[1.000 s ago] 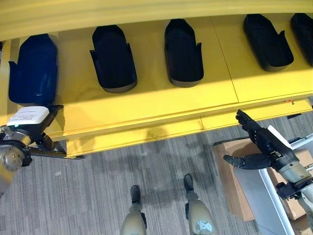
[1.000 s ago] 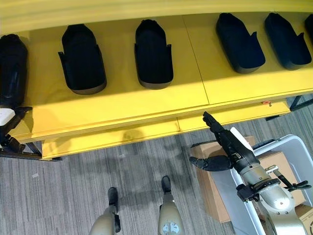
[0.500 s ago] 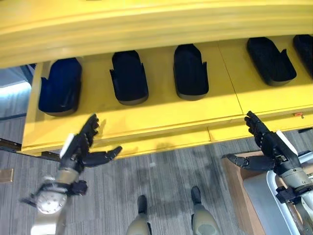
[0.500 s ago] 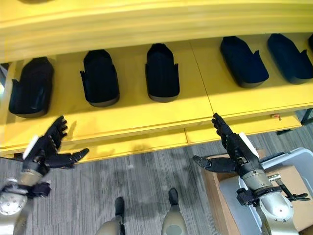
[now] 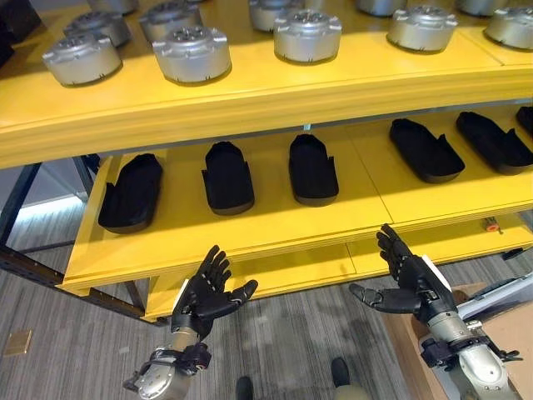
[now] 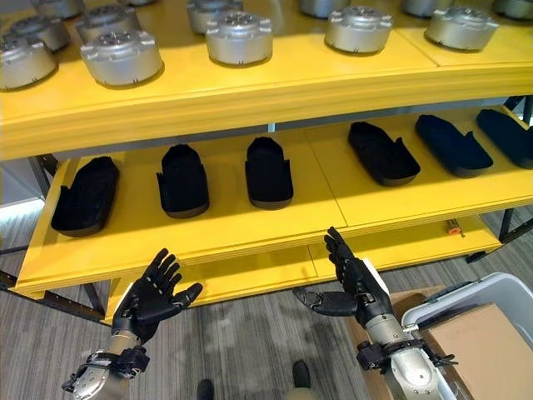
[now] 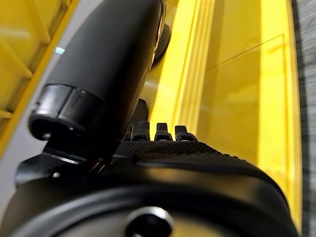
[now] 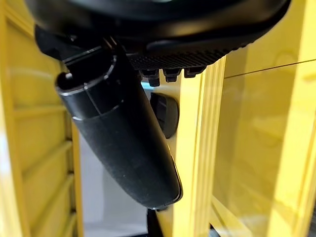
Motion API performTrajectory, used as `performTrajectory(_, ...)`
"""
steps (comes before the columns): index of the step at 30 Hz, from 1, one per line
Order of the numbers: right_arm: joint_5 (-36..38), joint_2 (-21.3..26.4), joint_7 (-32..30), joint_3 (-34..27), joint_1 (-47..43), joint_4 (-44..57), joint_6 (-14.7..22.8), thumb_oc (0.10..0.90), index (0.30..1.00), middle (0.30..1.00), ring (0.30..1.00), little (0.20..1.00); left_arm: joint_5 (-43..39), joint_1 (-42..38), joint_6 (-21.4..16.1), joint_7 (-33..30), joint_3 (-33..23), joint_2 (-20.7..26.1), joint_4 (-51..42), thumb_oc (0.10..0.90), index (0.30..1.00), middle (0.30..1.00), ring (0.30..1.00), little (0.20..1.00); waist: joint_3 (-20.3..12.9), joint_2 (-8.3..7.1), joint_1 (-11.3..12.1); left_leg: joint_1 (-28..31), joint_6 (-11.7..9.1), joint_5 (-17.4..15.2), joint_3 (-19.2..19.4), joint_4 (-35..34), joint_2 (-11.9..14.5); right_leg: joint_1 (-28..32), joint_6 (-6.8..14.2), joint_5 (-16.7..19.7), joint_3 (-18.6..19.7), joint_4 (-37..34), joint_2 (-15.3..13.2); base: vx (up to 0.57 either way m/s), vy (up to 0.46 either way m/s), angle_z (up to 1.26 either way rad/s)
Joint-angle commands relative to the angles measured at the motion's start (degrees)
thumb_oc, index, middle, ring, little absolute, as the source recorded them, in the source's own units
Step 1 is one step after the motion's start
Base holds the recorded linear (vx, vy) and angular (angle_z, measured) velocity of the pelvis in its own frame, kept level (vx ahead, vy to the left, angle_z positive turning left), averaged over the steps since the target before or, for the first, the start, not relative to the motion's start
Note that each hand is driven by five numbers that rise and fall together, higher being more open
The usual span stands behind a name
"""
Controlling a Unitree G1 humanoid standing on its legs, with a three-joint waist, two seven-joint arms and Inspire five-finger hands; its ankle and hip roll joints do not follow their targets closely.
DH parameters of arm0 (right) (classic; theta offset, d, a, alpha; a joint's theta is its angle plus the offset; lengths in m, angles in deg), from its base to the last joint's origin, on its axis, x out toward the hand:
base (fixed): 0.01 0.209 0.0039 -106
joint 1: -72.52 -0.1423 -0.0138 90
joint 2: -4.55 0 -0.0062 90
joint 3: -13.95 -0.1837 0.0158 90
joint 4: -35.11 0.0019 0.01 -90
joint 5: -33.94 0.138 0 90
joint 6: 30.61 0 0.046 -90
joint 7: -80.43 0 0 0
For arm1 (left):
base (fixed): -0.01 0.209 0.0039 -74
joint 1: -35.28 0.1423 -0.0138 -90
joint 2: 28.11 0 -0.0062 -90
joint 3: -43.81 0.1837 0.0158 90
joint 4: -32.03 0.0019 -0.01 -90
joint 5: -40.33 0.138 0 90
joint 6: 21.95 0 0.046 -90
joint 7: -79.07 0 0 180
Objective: Move parts from the plastic box to the shelf.
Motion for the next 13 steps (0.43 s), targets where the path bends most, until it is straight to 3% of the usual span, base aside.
performTrajectory(1,4.11,0.43,-1.65,0.37,-3.07,1.04,5.34,0.900,1.000,1.000,1.000,1.000,2.06,-3.03,-5.88,-0.52,-1.31,0.84,-2.59,0.900,1.000,1.000,1.000,1.000,-4.61,-1.33,0.26,3.81,0.96,-4.70,1.86,-0.23,3.31,-3.04,0.08,-2.80,-0.12,3.73,-1.30,-0.02,-0.013,-0.08)
performTrajectory(13,2.14,-0.10,-3.90,4.88,-4.92,-2.10,5.31,0.900,1.000,1.000,1.000,1.000,3.96,-4.09,-6.44,-2.51,-0.20,0.35,0.12,0.900,1.000,1.000,1.000,1.000,-6.08,-1.74,-0.24,6.38,1.27,-5.36,3.07,-0.23,3.32,-2.21,0.42,-2.71,1.91,4.11,-1.07,0.00,0.000,-0.07)
